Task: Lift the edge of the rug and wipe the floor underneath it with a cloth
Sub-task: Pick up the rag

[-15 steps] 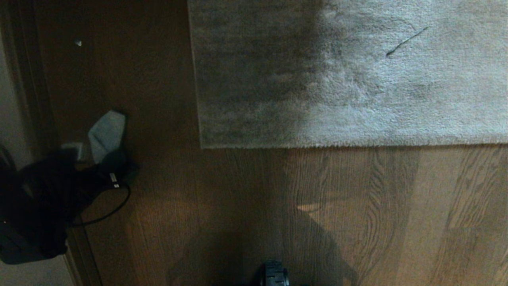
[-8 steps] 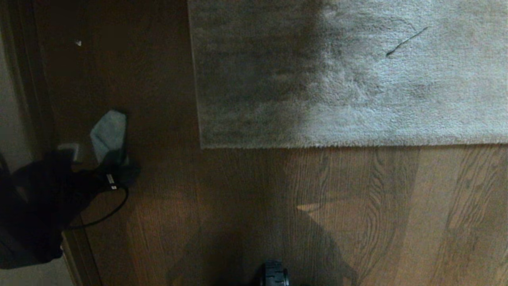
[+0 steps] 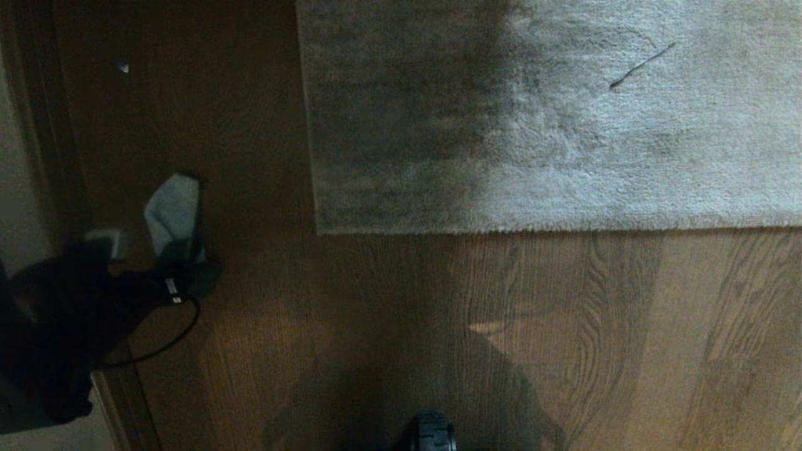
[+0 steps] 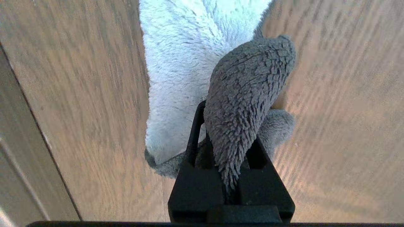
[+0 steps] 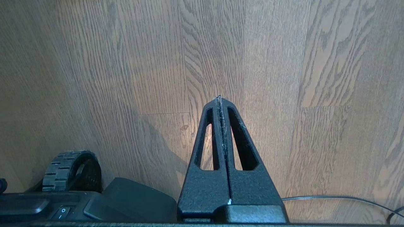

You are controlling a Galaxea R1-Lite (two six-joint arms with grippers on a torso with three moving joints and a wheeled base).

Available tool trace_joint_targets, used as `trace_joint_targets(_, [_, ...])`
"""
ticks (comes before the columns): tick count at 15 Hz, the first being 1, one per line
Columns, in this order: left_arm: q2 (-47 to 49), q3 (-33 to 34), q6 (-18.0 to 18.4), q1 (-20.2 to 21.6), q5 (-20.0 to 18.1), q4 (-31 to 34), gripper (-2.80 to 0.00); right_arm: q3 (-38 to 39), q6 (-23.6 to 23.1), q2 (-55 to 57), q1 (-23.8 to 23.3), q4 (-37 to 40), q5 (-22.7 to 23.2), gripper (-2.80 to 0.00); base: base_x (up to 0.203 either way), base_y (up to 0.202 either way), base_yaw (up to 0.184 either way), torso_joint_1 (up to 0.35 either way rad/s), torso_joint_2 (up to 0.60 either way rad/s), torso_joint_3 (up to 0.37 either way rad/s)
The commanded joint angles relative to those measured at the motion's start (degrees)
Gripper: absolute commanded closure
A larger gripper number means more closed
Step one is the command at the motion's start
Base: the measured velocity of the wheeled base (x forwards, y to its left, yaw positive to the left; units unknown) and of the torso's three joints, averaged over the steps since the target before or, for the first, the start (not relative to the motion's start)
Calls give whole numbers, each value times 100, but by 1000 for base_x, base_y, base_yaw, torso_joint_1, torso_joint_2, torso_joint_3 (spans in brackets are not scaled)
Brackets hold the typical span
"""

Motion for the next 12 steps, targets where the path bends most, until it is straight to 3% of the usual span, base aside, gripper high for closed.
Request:
trace_joint_targets(1, [-150, 110, 0, -9, -6, -64, 0, 0, 0, -2, 0, -5, -1, 0, 0, 0, 0, 0, 0, 0])
trace_joint_targets(12, [-1016, 889, -2, -207, -12, -135, 0, 0, 0, -2, 0, -5, -1, 0, 0, 0, 0, 0, 0, 0])
